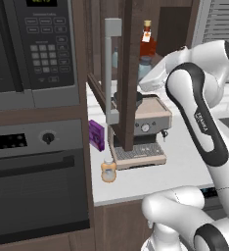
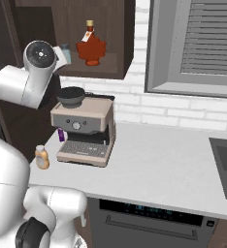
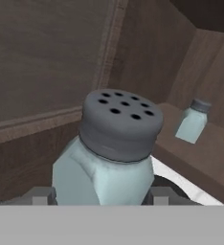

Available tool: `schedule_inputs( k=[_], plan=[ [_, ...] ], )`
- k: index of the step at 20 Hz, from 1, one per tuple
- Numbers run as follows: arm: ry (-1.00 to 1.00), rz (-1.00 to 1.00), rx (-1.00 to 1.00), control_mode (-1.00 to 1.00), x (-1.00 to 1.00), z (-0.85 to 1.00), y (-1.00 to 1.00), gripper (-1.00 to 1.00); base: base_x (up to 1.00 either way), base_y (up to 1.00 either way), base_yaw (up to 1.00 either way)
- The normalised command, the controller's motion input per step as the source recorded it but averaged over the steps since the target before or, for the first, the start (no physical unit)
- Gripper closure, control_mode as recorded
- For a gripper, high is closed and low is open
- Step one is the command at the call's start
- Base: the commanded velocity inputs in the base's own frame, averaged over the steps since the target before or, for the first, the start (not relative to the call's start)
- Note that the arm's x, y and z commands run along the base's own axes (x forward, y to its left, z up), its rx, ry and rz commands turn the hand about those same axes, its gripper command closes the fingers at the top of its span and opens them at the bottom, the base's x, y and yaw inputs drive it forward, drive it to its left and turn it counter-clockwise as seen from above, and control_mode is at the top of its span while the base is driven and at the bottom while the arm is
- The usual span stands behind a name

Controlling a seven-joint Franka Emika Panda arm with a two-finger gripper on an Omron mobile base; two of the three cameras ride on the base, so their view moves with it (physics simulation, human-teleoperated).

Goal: Put the shaker and condiment bottle from the counter next to their counterparts in the cabinet.

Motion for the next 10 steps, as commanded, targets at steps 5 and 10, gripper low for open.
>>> schedule_inputs(
  k=[5, 10],
  plan=[
    [0.0, -0.02, 0.01, -1.0, 0.13, 0.03, 0.03, 1.0, 0.0, 0.0, 0.0],
    [0.0, -0.02, 0.03, -1.0, 0.22, 0.0, 0.0, 1.0, 0.0, 0.0, 0.0]
  ],
)
